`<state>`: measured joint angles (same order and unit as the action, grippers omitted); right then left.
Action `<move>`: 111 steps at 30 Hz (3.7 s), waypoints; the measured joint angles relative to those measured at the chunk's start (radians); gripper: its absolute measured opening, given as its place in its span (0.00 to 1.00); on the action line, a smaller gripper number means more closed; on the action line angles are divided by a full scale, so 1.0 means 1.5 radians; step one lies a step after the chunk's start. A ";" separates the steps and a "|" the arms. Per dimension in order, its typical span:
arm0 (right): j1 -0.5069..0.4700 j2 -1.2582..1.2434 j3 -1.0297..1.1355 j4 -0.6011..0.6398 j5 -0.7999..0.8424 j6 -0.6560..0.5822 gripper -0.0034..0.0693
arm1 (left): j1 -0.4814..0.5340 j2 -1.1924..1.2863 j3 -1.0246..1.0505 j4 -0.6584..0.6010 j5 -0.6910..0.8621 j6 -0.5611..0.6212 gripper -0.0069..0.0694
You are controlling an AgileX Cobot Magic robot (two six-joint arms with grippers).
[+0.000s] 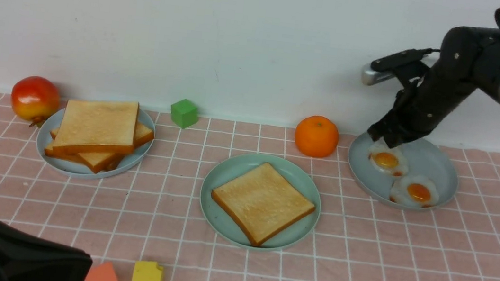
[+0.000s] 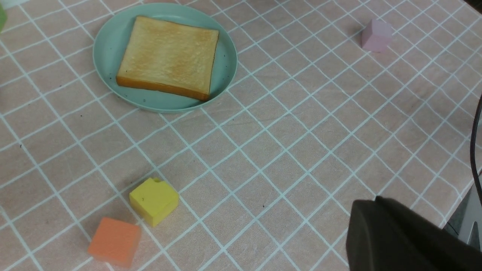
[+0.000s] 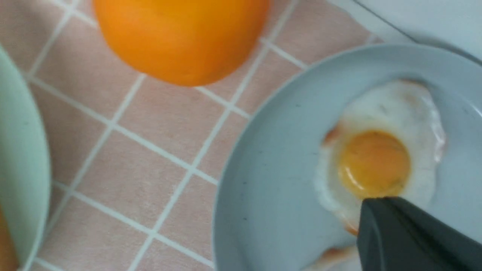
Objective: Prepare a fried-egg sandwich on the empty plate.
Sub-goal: Use the right arm to grab a fried egg, then use the right arm to place the fried egg on the slice of bread in the middle
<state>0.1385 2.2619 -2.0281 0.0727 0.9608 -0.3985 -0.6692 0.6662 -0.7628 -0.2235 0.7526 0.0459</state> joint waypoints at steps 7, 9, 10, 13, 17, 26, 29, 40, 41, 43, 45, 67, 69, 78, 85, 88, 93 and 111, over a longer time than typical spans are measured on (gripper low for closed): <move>-0.039 0.015 0.000 0.004 -0.061 0.048 0.13 | 0.000 0.000 0.000 0.000 0.000 0.000 0.10; -0.054 0.028 0.000 0.025 -0.077 0.051 0.24 | 0.000 0.000 0.000 0.000 0.000 0.000 0.10; -0.061 0.035 0.000 0.042 -0.086 0.053 0.29 | 0.000 0.000 0.000 0.000 0.000 0.000 0.10; -0.074 0.056 0.000 0.082 -0.104 0.053 0.41 | 0.000 0.000 0.000 0.000 0.000 0.000 0.10; -0.080 0.078 0.000 0.118 -0.137 0.053 0.44 | 0.000 0.000 0.000 0.000 0.000 -0.001 0.10; -0.080 0.099 0.000 0.150 -0.188 0.053 0.36 | 0.000 0.000 0.000 0.000 0.000 -0.003 0.10; -0.080 0.104 0.000 0.150 -0.195 0.053 0.35 | 0.000 0.000 0.000 0.000 0.000 -0.003 0.11; -0.080 0.106 0.000 0.150 -0.204 0.053 0.38 | 0.000 0.000 0.000 -0.001 0.000 -0.003 0.11; -0.080 0.106 0.000 0.150 -0.204 0.053 0.37 | 0.000 0.000 0.000 -0.001 0.000 -0.003 0.12; -0.080 0.106 0.000 0.151 -0.204 0.053 0.32 | 0.000 0.000 0.000 -0.001 0.000 -0.003 0.12; -0.080 0.106 0.000 0.151 -0.206 0.053 0.26 | 0.000 0.000 0.000 -0.001 0.000 -0.003 0.12; -0.080 0.038 -0.003 0.120 -0.132 0.053 0.04 | 0.000 0.000 0.000 -0.001 0.000 -0.003 0.12; -0.080 0.021 -0.003 0.106 -0.109 0.053 0.04 | 0.000 0.000 0.000 0.000 0.000 -0.003 0.12; -0.079 -0.081 0.023 0.106 -0.028 0.053 0.05 | 0.000 0.000 -0.004 0.015 -0.010 -0.003 0.12; -0.001 -0.275 0.294 0.231 -0.096 0.000 0.05 | 0.000 0.000 -0.011 0.074 -0.056 -0.038 0.12; 0.063 -0.321 0.391 0.293 -0.157 -0.036 0.05 | 0.000 0.000 -0.011 0.097 -0.077 -0.061 0.12; 0.146 -0.308 0.436 0.335 -0.222 -0.049 0.05 | 0.000 0.000 -0.011 0.103 -0.099 -0.070 0.12; 0.193 -0.249 0.439 0.382 -0.357 -0.065 0.05 | 0.000 0.000 -0.011 0.103 -0.138 -0.088 0.12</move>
<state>0.4276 1.8882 -1.3702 0.6455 0.4259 -0.4960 -0.6692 0.6662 -0.7787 -0.0692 0.5460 -0.0865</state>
